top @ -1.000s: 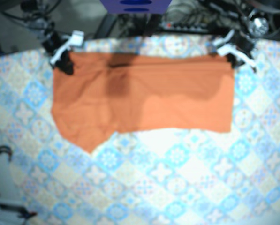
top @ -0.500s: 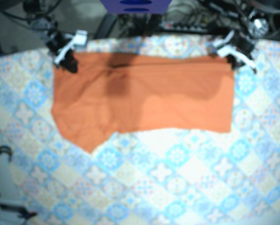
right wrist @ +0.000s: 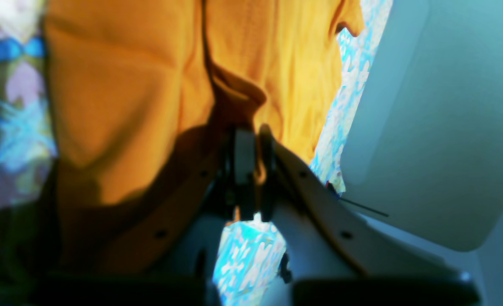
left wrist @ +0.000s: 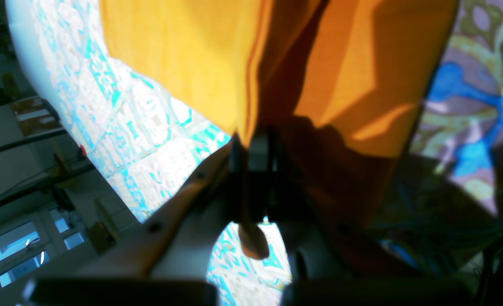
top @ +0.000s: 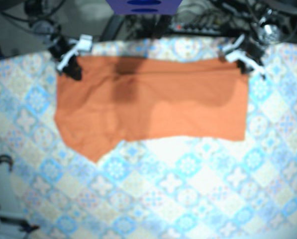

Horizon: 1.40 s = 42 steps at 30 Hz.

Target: Fold the T-shirt properly

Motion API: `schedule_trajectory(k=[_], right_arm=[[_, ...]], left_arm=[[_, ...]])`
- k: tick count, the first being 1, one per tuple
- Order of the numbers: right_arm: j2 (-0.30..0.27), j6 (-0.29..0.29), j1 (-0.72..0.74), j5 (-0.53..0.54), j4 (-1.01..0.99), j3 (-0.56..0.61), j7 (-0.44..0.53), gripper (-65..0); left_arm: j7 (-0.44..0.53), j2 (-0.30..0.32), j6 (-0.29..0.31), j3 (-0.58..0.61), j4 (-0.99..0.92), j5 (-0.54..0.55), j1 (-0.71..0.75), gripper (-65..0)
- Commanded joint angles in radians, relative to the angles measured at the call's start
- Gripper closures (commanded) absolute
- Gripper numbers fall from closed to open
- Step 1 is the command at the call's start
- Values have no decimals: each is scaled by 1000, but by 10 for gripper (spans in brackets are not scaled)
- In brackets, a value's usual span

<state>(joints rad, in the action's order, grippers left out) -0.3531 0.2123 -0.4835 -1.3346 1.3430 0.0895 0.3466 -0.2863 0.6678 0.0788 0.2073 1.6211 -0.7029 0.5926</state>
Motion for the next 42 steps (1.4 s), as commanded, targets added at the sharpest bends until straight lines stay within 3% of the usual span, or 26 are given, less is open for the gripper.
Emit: schedule_trajectory(k=[1,13,19,28,33,42], right_arm=[[-13,16,-4,10,0,-4,1,0],[-13,16,-4,10,-7,-4,1,-2],[-13,16,-4,10,-7,-4,1,-79],[-13,16,18,10,-7,-4,1,-96],[-13,16,18,10,-7,-4,1,-139],[-13,16,21,10,-7,-4,2,-167]], left_arm=[[8,16,-17,-9,14,-4,-3,-16],[9,16,-17,-7,15,-8,-44,-132],[9,16,-17,-7,15,-10,-46,-176],[9,16,-17,-9,15,-10,-46,-258],[9,16,-17,-9,15,-11,-56,-313],[9,16,-17,-9,17,-11,-56,-333]])
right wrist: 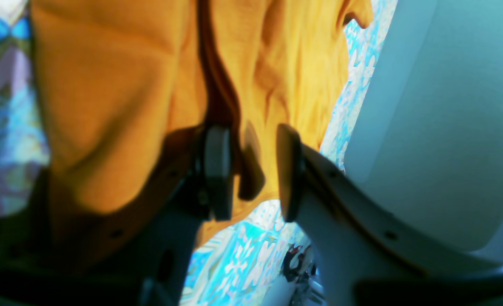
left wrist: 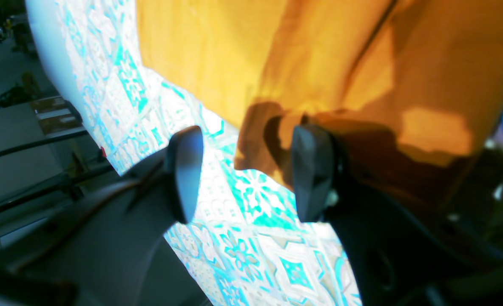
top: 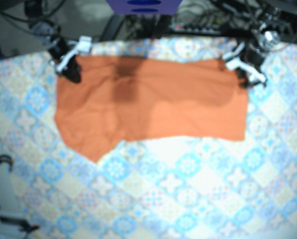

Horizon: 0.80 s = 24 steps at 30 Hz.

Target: Fold the T-shirt properly

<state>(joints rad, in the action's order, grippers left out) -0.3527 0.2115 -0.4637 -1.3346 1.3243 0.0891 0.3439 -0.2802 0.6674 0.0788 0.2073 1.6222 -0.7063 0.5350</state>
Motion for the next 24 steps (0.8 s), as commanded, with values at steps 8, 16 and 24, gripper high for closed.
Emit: schedule_trajectory(k=[8,16,24], right_arm=[[-13,16,30,10,19,-4,8,-166],[-13,16,75,10,19,-1,10,-166],[-13,16,138,10,18,48,10,-166]], left_arm=[[3,16,-17,-7,14,-8,1,-333],[3,16,-17,-7,13,-5,1,-333],[3,4,-17,-7,11,-6,1,-333]])
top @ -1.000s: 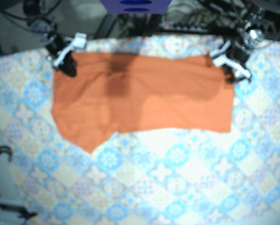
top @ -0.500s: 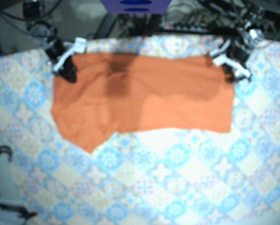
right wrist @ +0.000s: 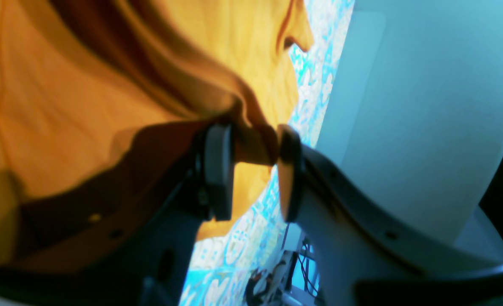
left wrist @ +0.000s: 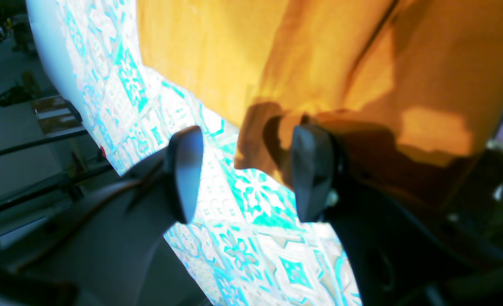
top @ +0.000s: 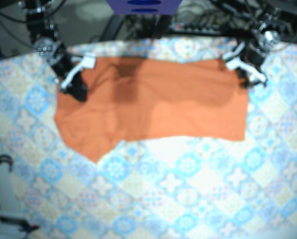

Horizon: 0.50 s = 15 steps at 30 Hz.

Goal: Fold the T-shirt properly
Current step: 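Drag the right gripper outward, stretching its shirt corner away from the left gripper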

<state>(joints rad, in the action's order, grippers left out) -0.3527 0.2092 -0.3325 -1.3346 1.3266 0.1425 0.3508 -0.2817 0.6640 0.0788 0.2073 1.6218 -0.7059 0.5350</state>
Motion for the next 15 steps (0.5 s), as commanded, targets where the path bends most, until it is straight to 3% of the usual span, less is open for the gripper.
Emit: schedule_trajectory(k=[1,7,15], right_arm=[[-13,19,11,10,12,4,3,-166],[-13,19,85,10,3,76,-3,-168],[-13,19,134,10,-97,76,-3,-169]], left_arm=[[5,3,-17,-7,11,-7,1,-333],[3,-2,-17,16,11,-8,1,-333],[0,-2,-17,22,10,-8,1,-333]])
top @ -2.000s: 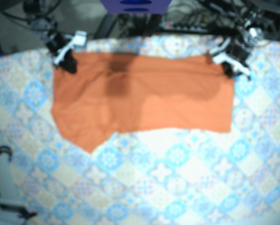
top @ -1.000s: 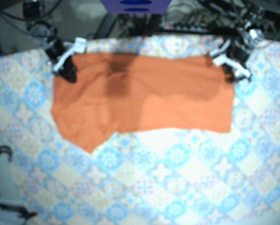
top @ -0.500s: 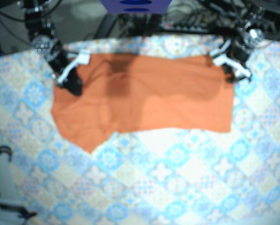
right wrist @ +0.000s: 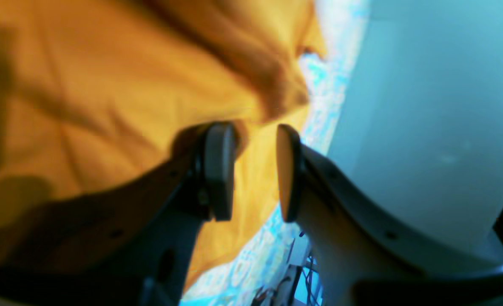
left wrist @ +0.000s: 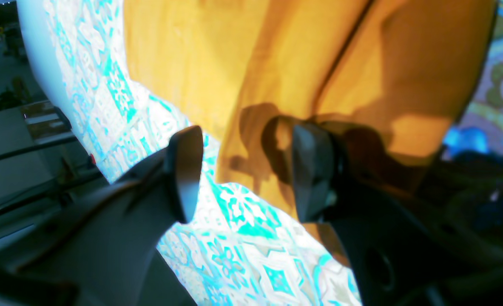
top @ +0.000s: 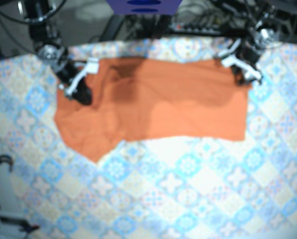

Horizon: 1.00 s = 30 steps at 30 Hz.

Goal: Fold the T-shirt properly
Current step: 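Drag the right gripper outward, stretching its shirt corner away from the left gripper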

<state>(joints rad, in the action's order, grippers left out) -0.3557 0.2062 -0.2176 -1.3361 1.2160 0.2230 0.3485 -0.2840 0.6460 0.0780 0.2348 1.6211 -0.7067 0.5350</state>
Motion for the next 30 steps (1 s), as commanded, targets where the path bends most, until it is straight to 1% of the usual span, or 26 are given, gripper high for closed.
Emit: schedule_trajectory(k=[1,10,12,15,19,26,28,29,30], right_arm=[[-10,22,22,11,0,-4,-1,-169],[-10,22,59,13,-153,-12,-4,-169],[-10,22,59,13,-170,-12,-41,-168],[-16,22,57,13,-192,-12,-67,-166],[-64,22,53,14,-203,-10,-73,-166],[-119,20,48,16,-236,-10,-67,-166],[-136,19,27,16,-241,-10,-67,-165],[-142,3,19,16,-241,-10,-67,-165],[-147,-24,10,17,-239,-10,-67,-165]], left_arm=[[2,16,-16,-5,11,-6,1,-333],[2,16,-16,-10,9,-6,1,-333],[2,19,-16,-12,9,-4,1,-333],[4,21,-16,-12,-9,-8,1,-333],[6,21,-16,-12,-20,-4,1,-333],[6,21,-16,-10,-20,0,1,-333],[6,21,-16,-12,-20,0,1,-333],[6,21,-16,-12,-20,0,1,-333],[6,21,-16,-12,-20,0,1,-333]])
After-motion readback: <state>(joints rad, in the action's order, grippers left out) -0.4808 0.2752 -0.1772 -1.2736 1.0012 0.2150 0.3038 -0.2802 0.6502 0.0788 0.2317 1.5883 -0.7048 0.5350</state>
